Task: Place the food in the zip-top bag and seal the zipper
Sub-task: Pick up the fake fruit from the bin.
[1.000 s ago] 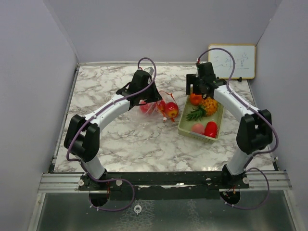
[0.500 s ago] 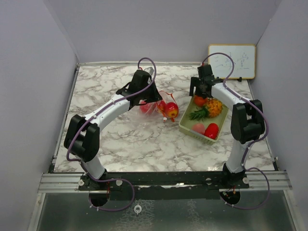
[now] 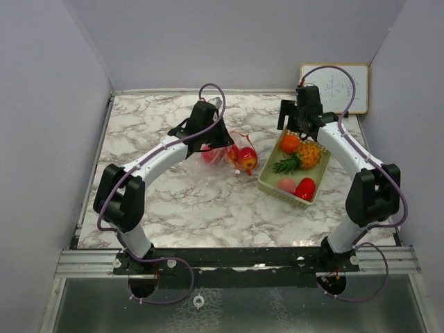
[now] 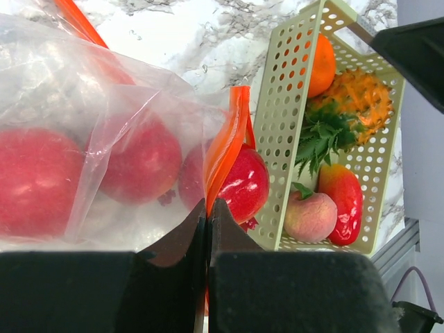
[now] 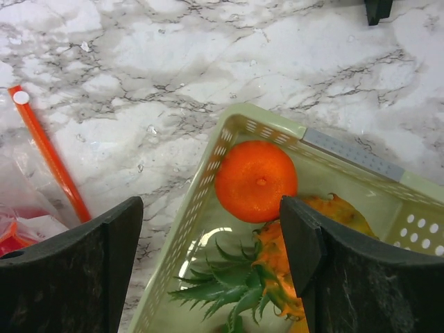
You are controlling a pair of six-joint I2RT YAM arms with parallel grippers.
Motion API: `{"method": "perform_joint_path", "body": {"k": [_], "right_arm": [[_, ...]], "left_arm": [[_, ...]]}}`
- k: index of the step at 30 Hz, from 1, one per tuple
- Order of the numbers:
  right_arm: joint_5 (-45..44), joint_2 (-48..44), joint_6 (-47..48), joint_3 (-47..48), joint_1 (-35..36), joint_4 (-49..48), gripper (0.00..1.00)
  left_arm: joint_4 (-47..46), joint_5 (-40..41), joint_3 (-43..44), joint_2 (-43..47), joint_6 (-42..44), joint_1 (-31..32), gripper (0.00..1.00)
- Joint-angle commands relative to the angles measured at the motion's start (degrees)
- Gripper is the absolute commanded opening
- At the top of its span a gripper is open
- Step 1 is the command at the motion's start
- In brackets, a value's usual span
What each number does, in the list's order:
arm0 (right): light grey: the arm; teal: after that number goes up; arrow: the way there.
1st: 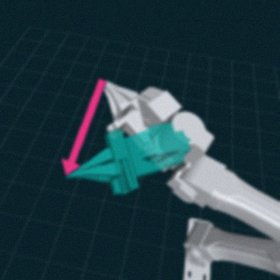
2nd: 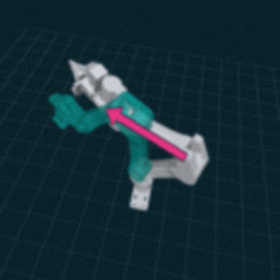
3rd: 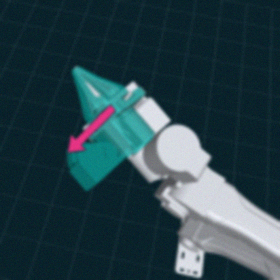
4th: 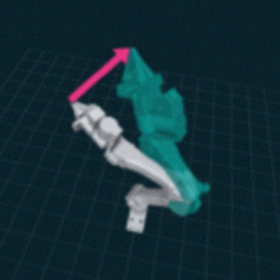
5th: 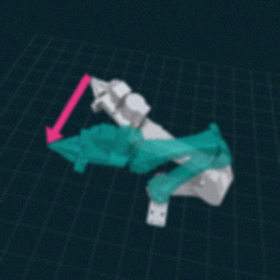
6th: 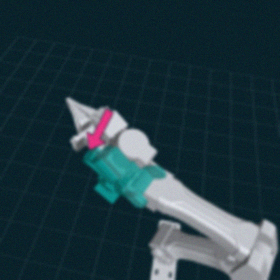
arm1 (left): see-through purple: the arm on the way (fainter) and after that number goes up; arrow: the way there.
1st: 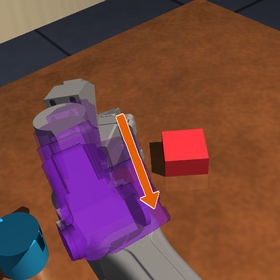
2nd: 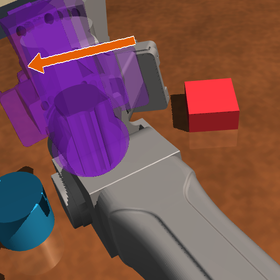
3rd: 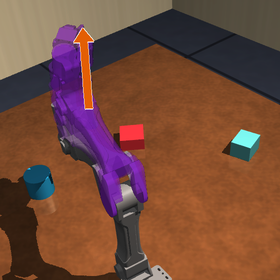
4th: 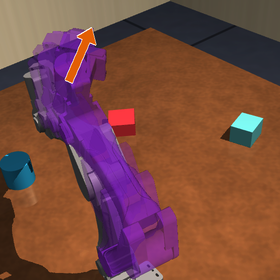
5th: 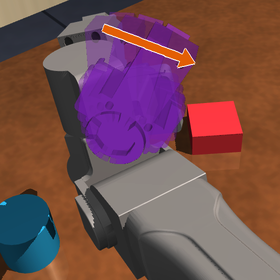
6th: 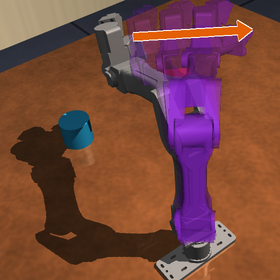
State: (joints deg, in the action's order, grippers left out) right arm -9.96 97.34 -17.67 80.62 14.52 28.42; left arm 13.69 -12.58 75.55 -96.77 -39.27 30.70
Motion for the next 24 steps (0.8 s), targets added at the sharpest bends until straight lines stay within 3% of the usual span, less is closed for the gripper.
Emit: {"method": "perform_joint_path", "body": {"k": [1,6,13,24], "right_arm": [[-1.6,-0.3,-0.4,0.4,-1.3,4.4,0.79],[4.9,3.0,-0.9,-0.8,-3.8,4.2,0.8],[7.6,9.4,1.1,0.4,-4.2,3.2,0.84],[0.7,13.0,3.0,-4.1,-4.3,-1.1,0.84]], "left_arm": [[-1.1,-1.7,1.8,-1.8,0.3,-0.3,0.0],[-1.1,-1.6,1.8,-1.4,0.3,-0.4,0.0],[-1.0,-1.1,1.6,-0.8,0.5,-0.5,0.0],[-0.2,-0.9,1.4,-0.8,0.7,-1.0,0.0]]}}
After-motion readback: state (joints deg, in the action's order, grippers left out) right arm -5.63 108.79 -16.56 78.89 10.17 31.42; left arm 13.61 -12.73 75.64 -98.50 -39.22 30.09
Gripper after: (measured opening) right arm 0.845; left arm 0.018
